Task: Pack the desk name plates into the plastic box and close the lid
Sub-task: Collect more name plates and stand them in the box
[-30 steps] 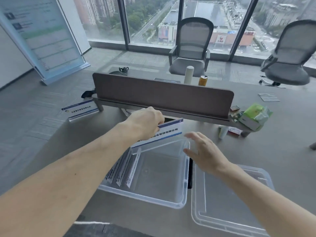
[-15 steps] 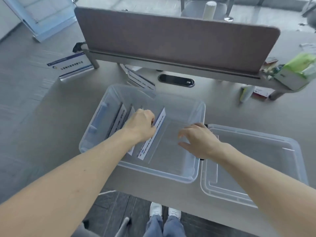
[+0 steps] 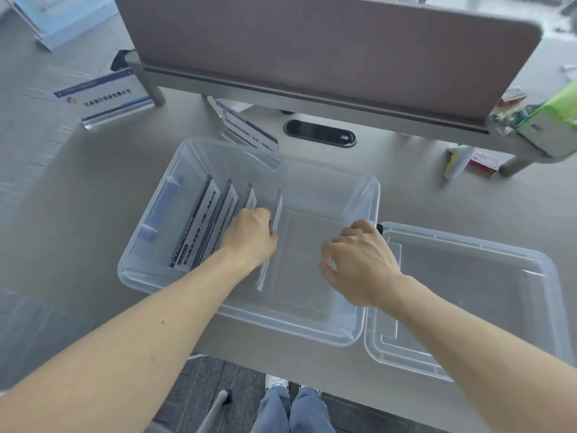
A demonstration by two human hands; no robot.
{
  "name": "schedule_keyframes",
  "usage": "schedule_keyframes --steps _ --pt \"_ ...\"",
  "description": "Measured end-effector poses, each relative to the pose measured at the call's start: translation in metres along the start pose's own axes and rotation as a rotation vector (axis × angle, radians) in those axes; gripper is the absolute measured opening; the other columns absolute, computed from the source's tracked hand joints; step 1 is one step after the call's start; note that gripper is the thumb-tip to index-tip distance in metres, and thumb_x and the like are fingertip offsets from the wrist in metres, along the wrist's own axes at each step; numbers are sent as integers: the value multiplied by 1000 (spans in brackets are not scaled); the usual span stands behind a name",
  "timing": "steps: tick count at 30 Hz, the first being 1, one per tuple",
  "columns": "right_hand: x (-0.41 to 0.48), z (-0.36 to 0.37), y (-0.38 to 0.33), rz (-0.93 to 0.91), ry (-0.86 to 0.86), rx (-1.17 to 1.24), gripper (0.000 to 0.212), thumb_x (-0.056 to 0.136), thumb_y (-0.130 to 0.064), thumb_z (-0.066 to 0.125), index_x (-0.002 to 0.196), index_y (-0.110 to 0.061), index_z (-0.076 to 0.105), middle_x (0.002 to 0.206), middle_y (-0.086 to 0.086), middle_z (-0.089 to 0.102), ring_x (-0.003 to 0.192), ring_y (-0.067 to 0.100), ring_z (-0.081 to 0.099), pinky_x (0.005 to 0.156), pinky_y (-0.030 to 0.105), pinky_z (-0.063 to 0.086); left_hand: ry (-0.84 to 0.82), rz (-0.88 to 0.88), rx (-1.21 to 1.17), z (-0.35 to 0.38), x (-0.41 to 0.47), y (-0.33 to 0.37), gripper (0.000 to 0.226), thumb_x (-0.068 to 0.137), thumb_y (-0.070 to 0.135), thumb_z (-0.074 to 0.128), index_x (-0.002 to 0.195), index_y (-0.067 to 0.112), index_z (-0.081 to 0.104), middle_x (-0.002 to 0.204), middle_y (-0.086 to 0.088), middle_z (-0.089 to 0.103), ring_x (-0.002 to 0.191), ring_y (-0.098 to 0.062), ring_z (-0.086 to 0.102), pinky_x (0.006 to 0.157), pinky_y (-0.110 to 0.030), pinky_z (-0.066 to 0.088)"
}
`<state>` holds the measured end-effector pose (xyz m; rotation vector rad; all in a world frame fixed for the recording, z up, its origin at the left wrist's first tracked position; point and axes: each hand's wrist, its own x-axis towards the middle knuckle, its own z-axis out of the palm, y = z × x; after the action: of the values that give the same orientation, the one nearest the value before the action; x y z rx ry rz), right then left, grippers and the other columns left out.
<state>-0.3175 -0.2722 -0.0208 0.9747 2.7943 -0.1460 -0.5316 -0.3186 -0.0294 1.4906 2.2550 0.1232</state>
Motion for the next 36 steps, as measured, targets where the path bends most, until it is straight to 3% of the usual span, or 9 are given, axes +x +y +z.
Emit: schedule_keyframes --steps 4,11,18,23,30,36 --pt "1 3 0 9 4 -16 37 89 -48 40 82 -26 70 77 -6 72 90 22 65 98 34 29 -25 -4 52 0 -4 -5 32 94 21 64 69 11 45 63 -4 51 59 -26 57 50 -30 42" --pt "2 7 -1 25 17 -24 34 88 -49 44 84 -27 70 78 -7 72 90 21 65 97 33 25 -35 -40 157 -11 -6 -12 29 92 14 63 69 10 46 64 -4 52 63 -26 58 50 -29 42" --pt "2 5 -2 39 0 -15 33 87 -49 44 84 -27 70 79 -7 73 90 21 65 98 35 29 -30 -28 170 -11 -6 -10 35 94 13 62 65 11 42 60 -3 49 53 -22 50 44 -27 35" --pt "2 4 -2 45 -6 -7 33 87 -49 45 84 -28 70 79 -9 73 91 19 65 98 33 25 -25 -31 177 -11 -6 -11 31 95 17 63 69 11 47 64 -4 53 59 -25 57 49 -30 45" --pt "1 2 -4 56 -30 -7 33 88 -48 43 85 -28 70 81 -7 73 94 20 65 99 34 26 -21 -39 190 -9 -5 -11 28 96 18 61 73 11 48 67 -3 53 55 -18 51 43 -27 34" --pt "2 2 -3 68 -56 -20 34 88 -49 43 88 -29 70 83 -8 73 97 19 64 100 33 25 -50 -31 171 -13 -4 -13 22 95 21 62 79 9 53 72 -5 59 65 -25 61 52 -31 48"
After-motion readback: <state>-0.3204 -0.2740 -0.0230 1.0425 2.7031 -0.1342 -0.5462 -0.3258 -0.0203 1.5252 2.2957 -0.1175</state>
